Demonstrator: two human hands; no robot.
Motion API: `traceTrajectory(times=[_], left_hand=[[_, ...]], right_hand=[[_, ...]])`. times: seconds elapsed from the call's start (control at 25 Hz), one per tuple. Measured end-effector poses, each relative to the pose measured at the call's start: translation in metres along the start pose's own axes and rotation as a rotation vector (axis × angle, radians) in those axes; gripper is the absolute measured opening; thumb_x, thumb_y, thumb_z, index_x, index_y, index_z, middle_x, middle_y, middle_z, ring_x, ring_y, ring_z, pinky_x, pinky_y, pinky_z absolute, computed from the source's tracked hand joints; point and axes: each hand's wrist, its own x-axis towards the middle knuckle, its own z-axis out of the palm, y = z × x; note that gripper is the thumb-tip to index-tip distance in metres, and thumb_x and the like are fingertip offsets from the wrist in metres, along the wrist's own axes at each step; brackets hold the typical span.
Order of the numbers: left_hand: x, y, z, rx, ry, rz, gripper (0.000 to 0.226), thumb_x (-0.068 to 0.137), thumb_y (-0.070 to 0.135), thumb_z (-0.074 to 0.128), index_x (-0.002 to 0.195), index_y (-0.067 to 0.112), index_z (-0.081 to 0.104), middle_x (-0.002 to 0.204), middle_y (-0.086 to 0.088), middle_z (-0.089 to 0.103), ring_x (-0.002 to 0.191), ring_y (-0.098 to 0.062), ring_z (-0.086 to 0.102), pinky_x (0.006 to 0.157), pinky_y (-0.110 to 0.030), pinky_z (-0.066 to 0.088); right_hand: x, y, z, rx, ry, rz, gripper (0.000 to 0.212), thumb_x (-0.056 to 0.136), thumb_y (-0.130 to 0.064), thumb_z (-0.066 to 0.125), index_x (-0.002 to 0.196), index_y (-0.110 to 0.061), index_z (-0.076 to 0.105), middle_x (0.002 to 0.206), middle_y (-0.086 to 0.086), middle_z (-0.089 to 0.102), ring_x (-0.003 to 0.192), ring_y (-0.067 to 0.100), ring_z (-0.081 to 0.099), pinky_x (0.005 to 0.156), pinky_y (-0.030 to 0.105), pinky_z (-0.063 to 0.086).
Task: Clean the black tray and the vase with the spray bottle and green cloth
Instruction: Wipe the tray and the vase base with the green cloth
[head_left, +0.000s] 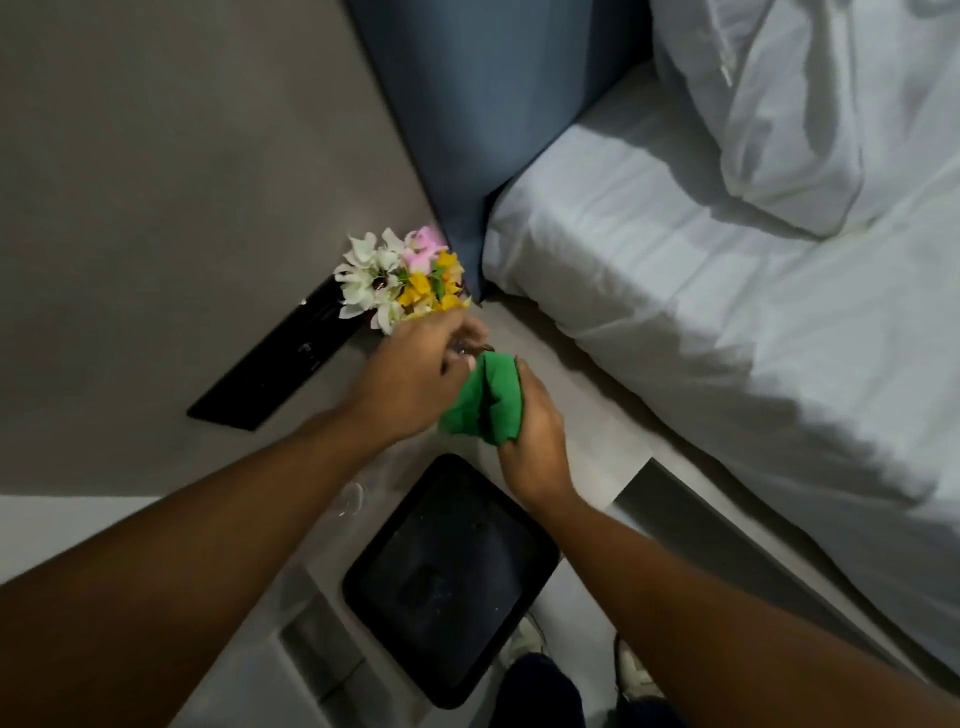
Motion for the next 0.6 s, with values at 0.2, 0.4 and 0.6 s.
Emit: traceTrajectory(times=[0.2, 0.4, 0.6], left_hand=[[0.018, -0.018, -0.027, 0.211, 0.201, 0.366, 0.023, 0.090, 0.011, 0.056, 0.111, 0.016, 0.064, 0.111, -0.001, 0.067, 0.098, -0.017, 0.062, 0.081, -0.031, 0.050], [0.036, -0.056, -0.032, 0.546, 0.188, 0.442, 0.050, 0.092, 0.041, 0.050, 0.139, 0.022, 0.044, 0.151, -0.003, 0.042, 0.135, -0.025, 0.040, 0.104, -0.047, 0.034], [0.046, -0.081, -0.024, 0.830, -0.004, 0.373, 0.090, 0.087, 0.077, 0.022, 0.154, 0.023, -0.004, 0.165, -0.010, -0.010, 0.151, -0.026, -0.009, 0.120, -0.052, 0.002]], right_hand=[[0.040, 0.036, 0.023, 0.313, 0.144, 0.416, 0.053, 0.085, 0.017, 0.047, 0.130, -0.008, 0.059, 0.121, 0.012, 0.066, 0.114, 0.028, 0.062, 0.103, 0.046, 0.050], [0.065, 0.045, 0.057, 0.433, 0.094, 0.324, 0.057, 0.090, 0.005, 0.058, 0.144, -0.010, 0.047, 0.133, 0.013, 0.059, 0.117, 0.025, 0.059, 0.080, 0.006, 0.052], [0.076, 0.049, 0.083, -0.028, -0.256, 0.212, 0.119, 0.076, -0.055, 0.074, 0.157, -0.023, -0.008, 0.167, 0.003, -0.005, 0.154, 0.029, 0.002, 0.120, 0.057, 0.015]])
